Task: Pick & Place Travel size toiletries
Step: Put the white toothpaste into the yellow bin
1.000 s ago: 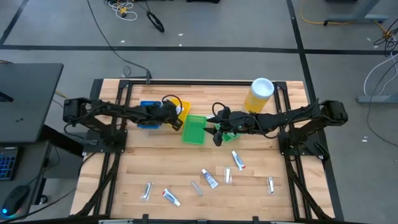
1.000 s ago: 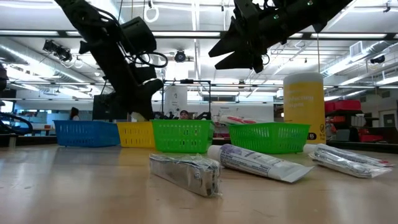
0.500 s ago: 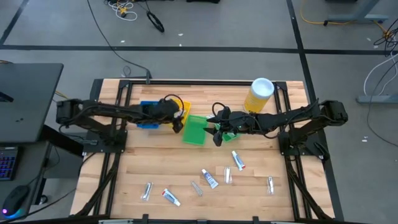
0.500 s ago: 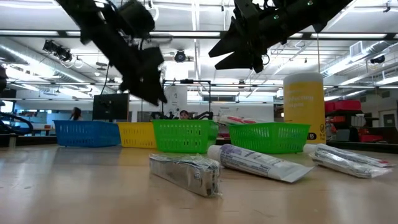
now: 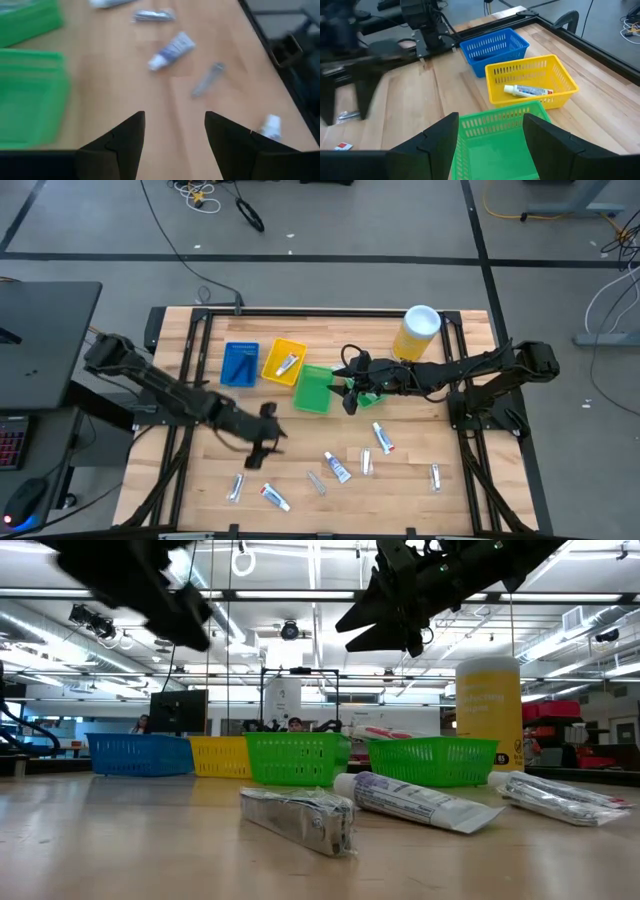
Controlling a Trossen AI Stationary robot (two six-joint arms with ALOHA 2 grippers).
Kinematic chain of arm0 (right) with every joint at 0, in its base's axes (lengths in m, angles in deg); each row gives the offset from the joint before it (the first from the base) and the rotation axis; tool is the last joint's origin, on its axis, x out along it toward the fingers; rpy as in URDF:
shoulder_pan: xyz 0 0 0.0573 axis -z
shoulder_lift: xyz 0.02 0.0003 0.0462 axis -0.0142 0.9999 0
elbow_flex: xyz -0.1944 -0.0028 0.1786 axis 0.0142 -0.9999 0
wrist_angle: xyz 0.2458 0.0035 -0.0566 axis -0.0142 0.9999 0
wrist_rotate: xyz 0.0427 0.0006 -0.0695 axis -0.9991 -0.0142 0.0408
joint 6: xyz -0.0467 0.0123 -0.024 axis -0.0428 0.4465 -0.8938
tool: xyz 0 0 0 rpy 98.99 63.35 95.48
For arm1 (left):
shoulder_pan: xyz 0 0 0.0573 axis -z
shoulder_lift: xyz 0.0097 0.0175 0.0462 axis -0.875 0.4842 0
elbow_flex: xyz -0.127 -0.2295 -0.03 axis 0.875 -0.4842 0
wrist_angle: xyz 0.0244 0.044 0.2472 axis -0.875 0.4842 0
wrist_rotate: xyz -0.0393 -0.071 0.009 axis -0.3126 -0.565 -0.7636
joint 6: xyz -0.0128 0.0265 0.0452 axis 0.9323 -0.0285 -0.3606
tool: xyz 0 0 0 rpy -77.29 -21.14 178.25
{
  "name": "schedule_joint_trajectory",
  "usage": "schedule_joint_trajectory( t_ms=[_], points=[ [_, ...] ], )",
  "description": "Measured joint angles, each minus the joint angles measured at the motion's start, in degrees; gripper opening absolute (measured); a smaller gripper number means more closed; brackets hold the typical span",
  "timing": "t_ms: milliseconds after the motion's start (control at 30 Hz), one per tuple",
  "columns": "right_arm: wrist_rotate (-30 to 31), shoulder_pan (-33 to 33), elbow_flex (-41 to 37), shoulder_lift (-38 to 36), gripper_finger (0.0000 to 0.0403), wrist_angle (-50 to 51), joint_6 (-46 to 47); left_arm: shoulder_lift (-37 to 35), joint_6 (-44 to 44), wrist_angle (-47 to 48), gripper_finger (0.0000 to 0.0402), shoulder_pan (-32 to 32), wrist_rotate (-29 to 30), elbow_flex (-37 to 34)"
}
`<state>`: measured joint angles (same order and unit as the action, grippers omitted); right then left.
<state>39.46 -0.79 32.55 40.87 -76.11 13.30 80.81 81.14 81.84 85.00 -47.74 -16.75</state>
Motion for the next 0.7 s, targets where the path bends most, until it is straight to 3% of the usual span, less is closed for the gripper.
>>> schedule_joint_trajectory(
  t_ms=[300, 467, 567, 700],
  points=[
    [0.00, 0.00, 0.00, 0.00, 0.0233, -0.46, 0.72, 9.69, 5.14, -14.21, 0.0215, 13.93, 1.65, 0.02],
    [-0.02, 0.00, 0.00, 0.00, 0.0233, -0.43, 2.60, 13.76, 5.33, -16.62, 0.0215, 15.82, 1.23, 0.07],
    [-0.02, 0.02, 0.00, 0.00, 0.0233, -0.43, 3.04, 15.56, 9.83, -16.86, 0.0217, 15.87, 3.21, 0.06],
    [-0.02, 0.00, -0.01, 0.00, 0.0233, 0.10, 3.03, 18.85, 11.59, -18.70, 0.0236, 16.27, 2.54, 0.06]
  ],
)
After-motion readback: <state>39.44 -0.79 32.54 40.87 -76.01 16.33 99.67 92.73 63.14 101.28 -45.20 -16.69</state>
